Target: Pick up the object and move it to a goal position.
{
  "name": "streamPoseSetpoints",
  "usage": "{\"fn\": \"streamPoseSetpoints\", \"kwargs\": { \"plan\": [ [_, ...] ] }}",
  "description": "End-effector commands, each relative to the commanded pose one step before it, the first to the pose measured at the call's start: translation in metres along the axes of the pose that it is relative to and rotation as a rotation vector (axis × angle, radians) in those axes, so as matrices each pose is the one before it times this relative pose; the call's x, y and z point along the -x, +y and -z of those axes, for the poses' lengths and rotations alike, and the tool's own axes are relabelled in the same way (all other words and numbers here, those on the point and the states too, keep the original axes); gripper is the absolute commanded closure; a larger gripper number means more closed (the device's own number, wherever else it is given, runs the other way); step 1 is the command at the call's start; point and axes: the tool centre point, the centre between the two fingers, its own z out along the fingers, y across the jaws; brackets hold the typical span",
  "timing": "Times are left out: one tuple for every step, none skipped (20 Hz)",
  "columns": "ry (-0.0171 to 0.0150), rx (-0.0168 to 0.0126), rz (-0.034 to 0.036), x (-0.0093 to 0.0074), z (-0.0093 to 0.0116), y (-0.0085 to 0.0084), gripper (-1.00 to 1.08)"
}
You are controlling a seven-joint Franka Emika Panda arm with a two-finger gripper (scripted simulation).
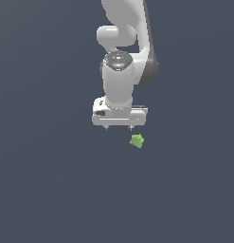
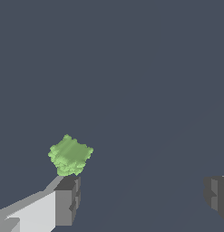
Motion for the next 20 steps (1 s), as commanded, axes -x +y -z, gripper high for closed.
{"fn": "streamPoseSetpoints", "kwargs": {
  "plan": [
    [0.00000, 0.00000, 0.00000, 0.00000, 0.00000, 0.00001, -0.92],
    [-0.00010, 0.00053, 0.00043, -0.00008, -0.00005, 0.00039, -0.92],
    [-0.00029, 0.00141, 0.00113, -0.00024, -0.00015, 0.00126, -0.92],
    [-0.00053, 0.00250, 0.00199, -0.00039, -0.00027, 0.00194, -0.92],
    [-0.00073, 0.00338, 0.00267, -0.00053, -0.00037, 0.00277, -0.92],
    [-0.00098, 0.00432, 0.00337, -0.00065, -0.00047, 0.00356, -0.92],
    [-0.00107, 0.00457, 0.00350, -0.00065, -0.00050, 0.00373, -0.92],
    [-0.00087, 0.00357, 0.00265, -0.00049, -0.00039, 0.00299, -0.92],
    [-0.00066, 0.00264, 0.00188, -0.00034, -0.00029, 0.00212, -0.92],
    [-0.00038, 0.00150, 0.00098, -0.00020, -0.00015, 0.00137, -0.92],
    [-0.00015, 0.00061, 0.00029, -0.00007, -0.00006, 0.00042, -0.92],
    [0.00014, -0.00054, -0.00041, 0.00007, 0.00006, -0.00050, -0.92],
    [0.00017, -0.00065, -0.00015, 0.00010, 0.00003, -0.00067, -0.92],
    [0.00005, -0.00020, 0.00095, 0.00005, -0.00009, -0.00016, -0.92],
    [-0.00005, 0.00016, 0.00284, 0.00004, -0.00027, -0.00031, -0.92],
    [-0.00010, 0.00034, 0.00457, 0.00006, -0.00045, -0.00041, -0.92],
    [-0.00013, 0.00041, 0.00643, 0.00009, -0.00063, -0.00062, -0.92],
    [-0.00015, 0.00044, 0.00833, 0.00013, -0.00082, -0.00088, -0.92],
    [-0.00017, 0.00047, 0.01021, 0.00016, -0.00099, -0.00113, -0.92],
    [-0.00019, 0.00051, 0.01207, 0.00019, -0.00117, -0.00137, -0.92]
  ]
}}
